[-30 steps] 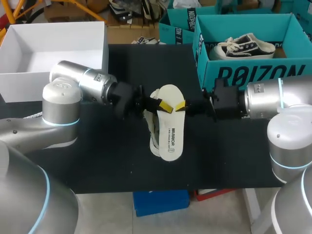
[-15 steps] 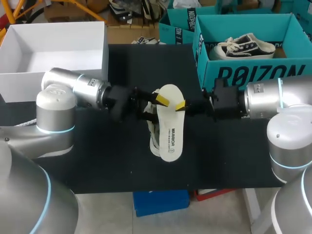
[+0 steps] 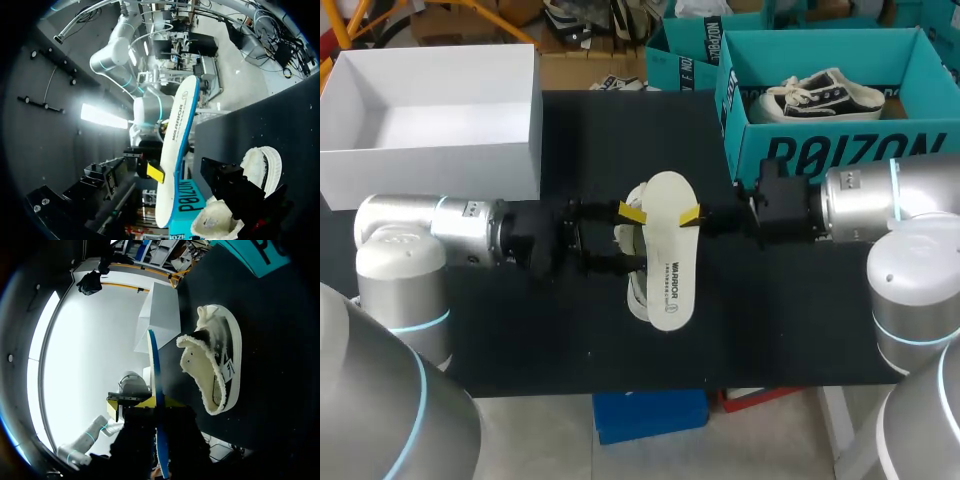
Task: Take the shoe out of the shoebox, open the shoe tongue, remove and reinsert the insole, then place the shoe into the shoebox
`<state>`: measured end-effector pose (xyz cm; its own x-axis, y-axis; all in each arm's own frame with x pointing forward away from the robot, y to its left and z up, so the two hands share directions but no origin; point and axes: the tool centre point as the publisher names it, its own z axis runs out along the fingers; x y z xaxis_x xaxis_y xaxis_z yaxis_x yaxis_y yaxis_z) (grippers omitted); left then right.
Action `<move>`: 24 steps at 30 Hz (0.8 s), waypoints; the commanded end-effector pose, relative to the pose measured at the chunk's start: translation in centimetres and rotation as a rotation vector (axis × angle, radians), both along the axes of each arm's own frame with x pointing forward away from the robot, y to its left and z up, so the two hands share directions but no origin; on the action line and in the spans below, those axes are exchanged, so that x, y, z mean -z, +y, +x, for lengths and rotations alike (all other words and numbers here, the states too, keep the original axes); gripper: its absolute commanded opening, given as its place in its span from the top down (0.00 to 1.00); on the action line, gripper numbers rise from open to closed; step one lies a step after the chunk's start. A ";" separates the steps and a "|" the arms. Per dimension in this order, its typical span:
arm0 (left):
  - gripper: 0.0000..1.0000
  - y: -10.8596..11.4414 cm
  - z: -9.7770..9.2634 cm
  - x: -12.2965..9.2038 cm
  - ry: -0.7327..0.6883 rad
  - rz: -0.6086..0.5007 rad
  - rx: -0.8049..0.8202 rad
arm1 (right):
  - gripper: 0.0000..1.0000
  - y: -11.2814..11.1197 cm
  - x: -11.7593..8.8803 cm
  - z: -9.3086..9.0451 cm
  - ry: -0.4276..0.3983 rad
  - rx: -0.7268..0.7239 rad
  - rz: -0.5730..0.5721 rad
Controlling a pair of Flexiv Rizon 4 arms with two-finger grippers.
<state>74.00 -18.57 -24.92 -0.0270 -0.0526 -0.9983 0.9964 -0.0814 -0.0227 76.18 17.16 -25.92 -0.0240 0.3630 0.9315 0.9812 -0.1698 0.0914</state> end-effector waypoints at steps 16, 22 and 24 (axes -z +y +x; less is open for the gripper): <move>0.76 0.2 -0.4 0.6 0.004 -0.002 -0.323 | 1.00 0.1 -0.1 0.0 -0.005 0.006 -0.002; 0.64 0.0 -0.1 1.2 0.011 0.009 -0.325 | 1.00 -0.1 -0.1 -0.3 -0.006 0.011 -0.002; 0.61 0.0 0.1 1.3 0.011 0.010 -0.329 | 1.00 -0.2 -0.1 -0.3 -0.005 0.013 -0.002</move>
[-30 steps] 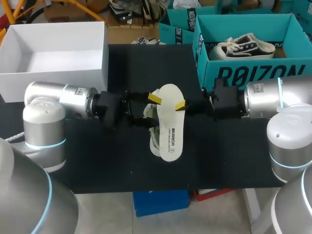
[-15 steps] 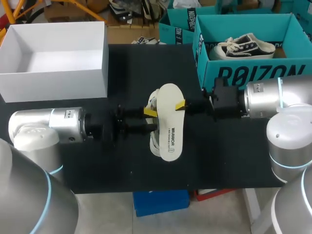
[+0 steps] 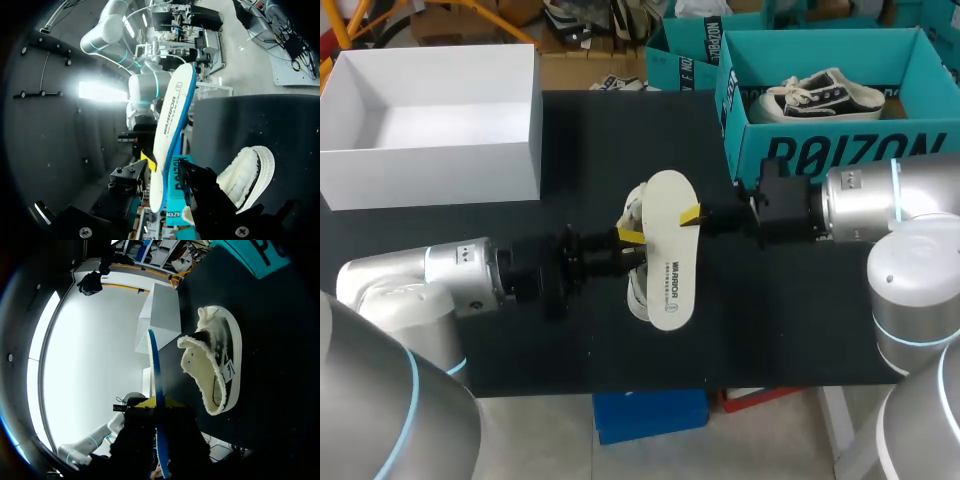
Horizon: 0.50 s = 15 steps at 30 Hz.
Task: Take the shoe out of the shoebox, open the shoe tongue, remove and reinsert the insole, then place the shoe into the shoebox
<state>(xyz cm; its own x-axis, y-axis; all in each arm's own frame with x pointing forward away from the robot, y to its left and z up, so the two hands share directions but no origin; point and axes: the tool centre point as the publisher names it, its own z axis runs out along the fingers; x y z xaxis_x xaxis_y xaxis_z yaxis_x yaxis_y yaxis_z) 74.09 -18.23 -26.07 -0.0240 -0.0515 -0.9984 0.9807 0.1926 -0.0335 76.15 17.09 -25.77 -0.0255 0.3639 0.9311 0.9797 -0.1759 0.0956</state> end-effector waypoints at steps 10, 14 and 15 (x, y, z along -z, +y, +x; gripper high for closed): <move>0.63 -1.1 0.7 -0.3 -0.018 -0.030 -0.058 | 1.00 -0.1 0.0 -0.4 0.000 0.008 -0.001; 0.76 -1.5 0.7 -0.4 -0.019 -0.038 -0.045 | 1.00 -0.1 0.0 -0.4 0.001 0.009 -0.001; 0.82 -1.6 0.7 -0.4 -0.017 -0.040 -0.043 | 1.00 -0.1 0.0 -0.4 0.001 0.009 -0.002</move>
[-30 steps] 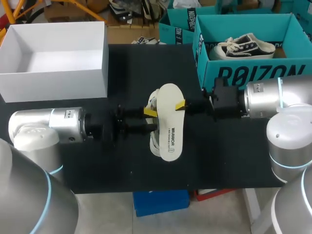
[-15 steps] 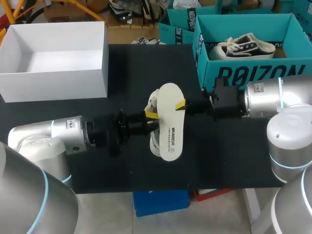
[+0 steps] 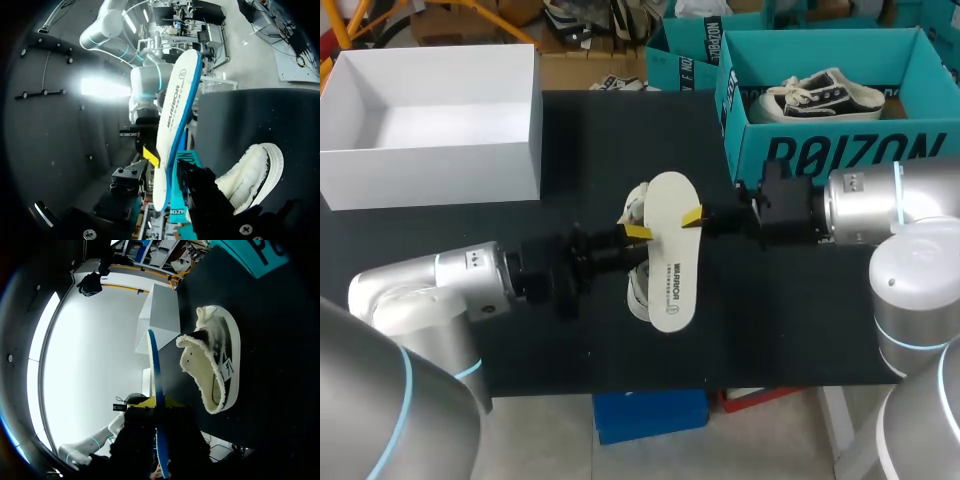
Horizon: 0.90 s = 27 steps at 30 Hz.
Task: Take the shoe out of the shoebox, open the shoe tongue, remove and reinsert the insole, then place the shoe into the shoebox
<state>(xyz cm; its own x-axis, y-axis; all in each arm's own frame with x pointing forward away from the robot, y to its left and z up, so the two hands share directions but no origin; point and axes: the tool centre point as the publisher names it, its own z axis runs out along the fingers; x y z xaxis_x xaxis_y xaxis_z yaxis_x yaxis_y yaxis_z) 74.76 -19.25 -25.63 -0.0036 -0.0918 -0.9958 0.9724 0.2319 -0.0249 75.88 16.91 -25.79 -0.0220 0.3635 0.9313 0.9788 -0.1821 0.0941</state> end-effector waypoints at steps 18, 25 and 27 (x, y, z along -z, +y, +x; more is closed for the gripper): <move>0.75 -0.8 0.5 0.6 0.006 0.008 0.024 | 1.00 0.1 0.0 -0.3 0.000 0.001 0.000; 0.74 -1.3 1.1 0.2 -0.014 0.014 0.037 | 1.00 0.1 0.0 -0.4 0.002 0.001 0.001; 0.75 -1.5 1.2 0.1 -0.015 0.011 0.044 | 1.00 0.0 0.0 -0.4 0.002 0.001 0.000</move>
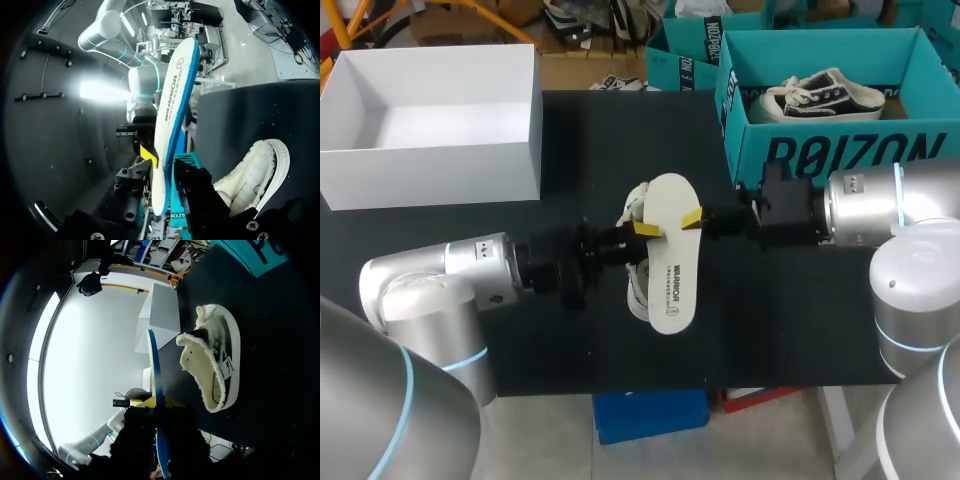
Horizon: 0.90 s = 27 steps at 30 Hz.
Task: Take the shoe out of the shoebox, open the shoe tongue, remove and reinsert the insole, then place the shoe into the shoebox
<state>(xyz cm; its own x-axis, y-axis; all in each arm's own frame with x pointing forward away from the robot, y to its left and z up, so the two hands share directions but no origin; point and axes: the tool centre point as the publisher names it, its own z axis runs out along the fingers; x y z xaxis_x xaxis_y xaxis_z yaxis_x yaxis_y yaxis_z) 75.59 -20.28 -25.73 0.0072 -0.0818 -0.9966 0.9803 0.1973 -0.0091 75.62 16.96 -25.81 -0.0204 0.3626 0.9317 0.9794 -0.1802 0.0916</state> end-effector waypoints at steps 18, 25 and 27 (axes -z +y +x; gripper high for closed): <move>1.00 -0.5 0.0 0.4 0.020 0.015 0.043 | 0.00 -0.5 -0.1 -0.2 0.001 0.011 -0.005; 1.00 0.6 -0.6 1.1 0.096 0.116 0.071 | 0.00 -2.5 -0.7 -1.8 0.005 0.063 -0.069; 1.00 1.0 -0.8 1.6 0.128 0.142 0.084 | 0.00 -3.1 -0.9 -2.4 0.006 0.081 -0.090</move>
<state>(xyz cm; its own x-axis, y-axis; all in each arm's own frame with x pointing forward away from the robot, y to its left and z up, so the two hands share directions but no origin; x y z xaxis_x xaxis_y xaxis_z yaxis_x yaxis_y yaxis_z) 75.15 -20.16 -27.66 -0.1044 0.0066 -0.9945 0.9850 0.1387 -0.1025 75.07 15.19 -25.88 0.0076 0.4218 0.9066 0.9676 -0.2318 0.0997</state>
